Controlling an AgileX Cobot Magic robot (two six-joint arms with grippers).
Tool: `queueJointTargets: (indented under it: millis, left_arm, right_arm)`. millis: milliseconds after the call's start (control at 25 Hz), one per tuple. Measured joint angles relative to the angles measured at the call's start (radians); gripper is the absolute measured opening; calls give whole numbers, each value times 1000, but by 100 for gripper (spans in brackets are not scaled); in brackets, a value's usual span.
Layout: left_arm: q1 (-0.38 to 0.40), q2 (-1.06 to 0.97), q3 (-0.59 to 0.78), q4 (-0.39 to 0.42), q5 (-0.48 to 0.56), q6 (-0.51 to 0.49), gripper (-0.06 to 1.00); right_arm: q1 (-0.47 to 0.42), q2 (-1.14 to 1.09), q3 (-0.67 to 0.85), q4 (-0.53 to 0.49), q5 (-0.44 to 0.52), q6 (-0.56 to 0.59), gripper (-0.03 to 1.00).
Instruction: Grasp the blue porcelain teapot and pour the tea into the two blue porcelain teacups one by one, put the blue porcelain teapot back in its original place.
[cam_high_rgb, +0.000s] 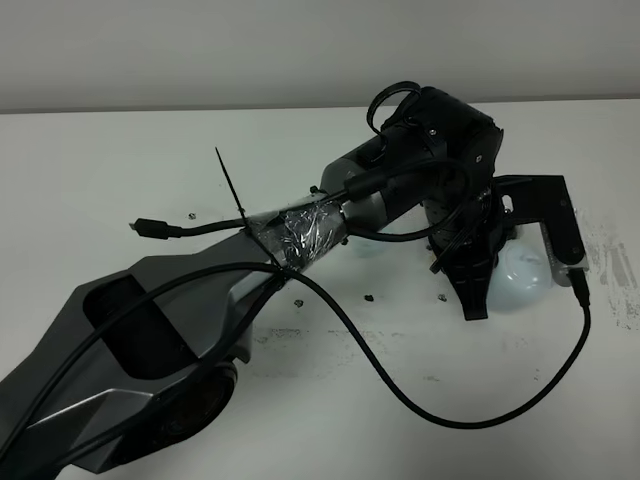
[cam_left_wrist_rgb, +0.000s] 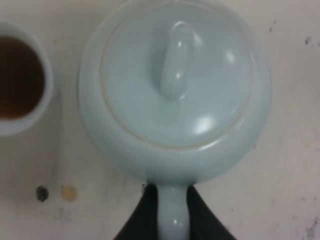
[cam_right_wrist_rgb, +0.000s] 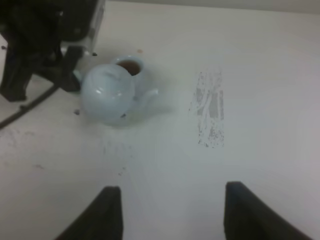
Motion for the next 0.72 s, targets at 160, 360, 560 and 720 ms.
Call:
queueJointTargets:
  millis: [160, 360, 560, 720]
  left_arm:
    - [0, -51, 0, 52, 10, -47, 3]
    - [24, -115, 0, 131, 38, -91, 3]
    - [74, -156, 0, 142, 48, -117, 3]
    - [103, -172, 0, 153, 48, -122, 3]
  right_arm:
    - [0, 0, 0, 0, 0, 0, 48]
    - [0, 0, 0, 0, 0, 0, 48]
    - [0, 0, 0, 0, 0, 0, 48]
    - [0, 0, 0, 0, 0, 0, 48]
